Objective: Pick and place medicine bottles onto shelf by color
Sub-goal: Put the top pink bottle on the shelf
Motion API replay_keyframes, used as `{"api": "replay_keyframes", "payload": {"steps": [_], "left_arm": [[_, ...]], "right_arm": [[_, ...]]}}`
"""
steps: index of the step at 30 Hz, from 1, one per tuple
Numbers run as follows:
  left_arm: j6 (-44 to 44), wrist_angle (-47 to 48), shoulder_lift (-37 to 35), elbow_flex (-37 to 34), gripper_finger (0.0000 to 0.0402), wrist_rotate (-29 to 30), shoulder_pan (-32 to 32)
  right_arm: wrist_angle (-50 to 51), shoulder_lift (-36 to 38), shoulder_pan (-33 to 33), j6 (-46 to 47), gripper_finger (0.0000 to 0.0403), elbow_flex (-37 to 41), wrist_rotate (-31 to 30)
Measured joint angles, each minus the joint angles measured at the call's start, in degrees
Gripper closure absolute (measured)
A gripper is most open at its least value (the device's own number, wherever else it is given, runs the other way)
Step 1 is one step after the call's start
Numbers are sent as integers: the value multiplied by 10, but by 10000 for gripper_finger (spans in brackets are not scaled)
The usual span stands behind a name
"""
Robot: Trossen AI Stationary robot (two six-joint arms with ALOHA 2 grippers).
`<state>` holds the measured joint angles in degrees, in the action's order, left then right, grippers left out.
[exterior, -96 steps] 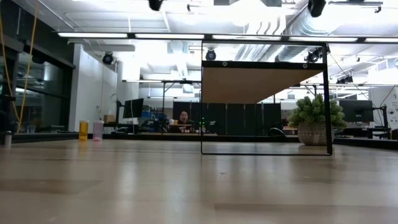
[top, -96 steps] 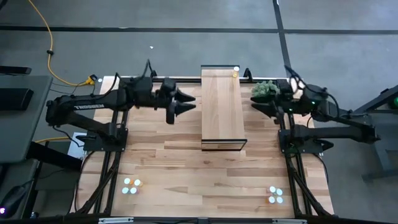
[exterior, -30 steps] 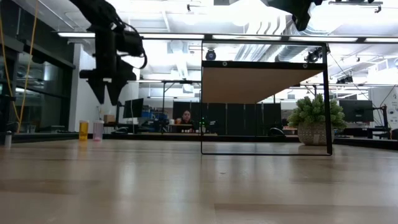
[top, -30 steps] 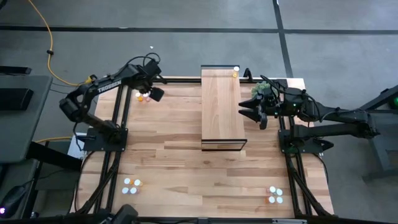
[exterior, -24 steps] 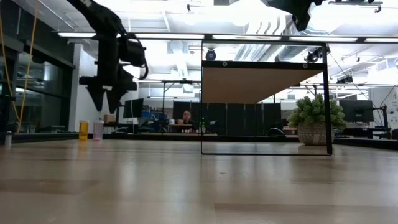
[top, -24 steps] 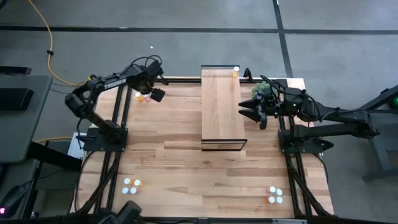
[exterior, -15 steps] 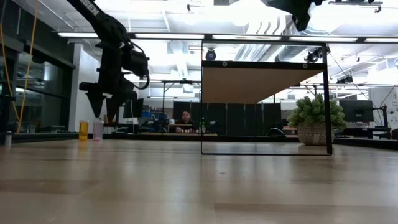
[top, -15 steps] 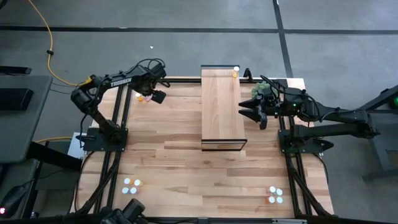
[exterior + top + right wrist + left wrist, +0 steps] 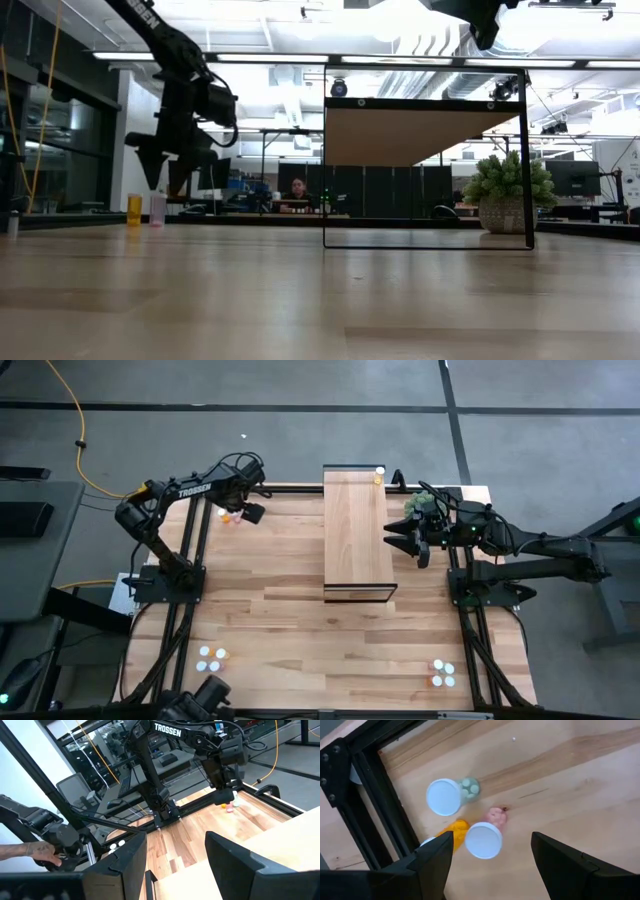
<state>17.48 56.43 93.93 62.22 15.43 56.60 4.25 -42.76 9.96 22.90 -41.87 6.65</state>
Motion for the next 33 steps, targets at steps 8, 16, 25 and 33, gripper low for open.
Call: {"api": "replay_keyframes", "payload": {"steps": [8,16,25,33], "left_arm": [[-1,-2,0,0,145,-31,13],[-12,-9,9,0,145,-31,13],[-12,-9,30,0,145,-45,15],[-12,-12,30,0,149,-42,15]], "right_arm": [[0,0,0,0,210,0,0],[0,0,0,0,210,0,0],[0,0,0,13,210,0,0],[0,0,0,13,210,0,-1]]}}
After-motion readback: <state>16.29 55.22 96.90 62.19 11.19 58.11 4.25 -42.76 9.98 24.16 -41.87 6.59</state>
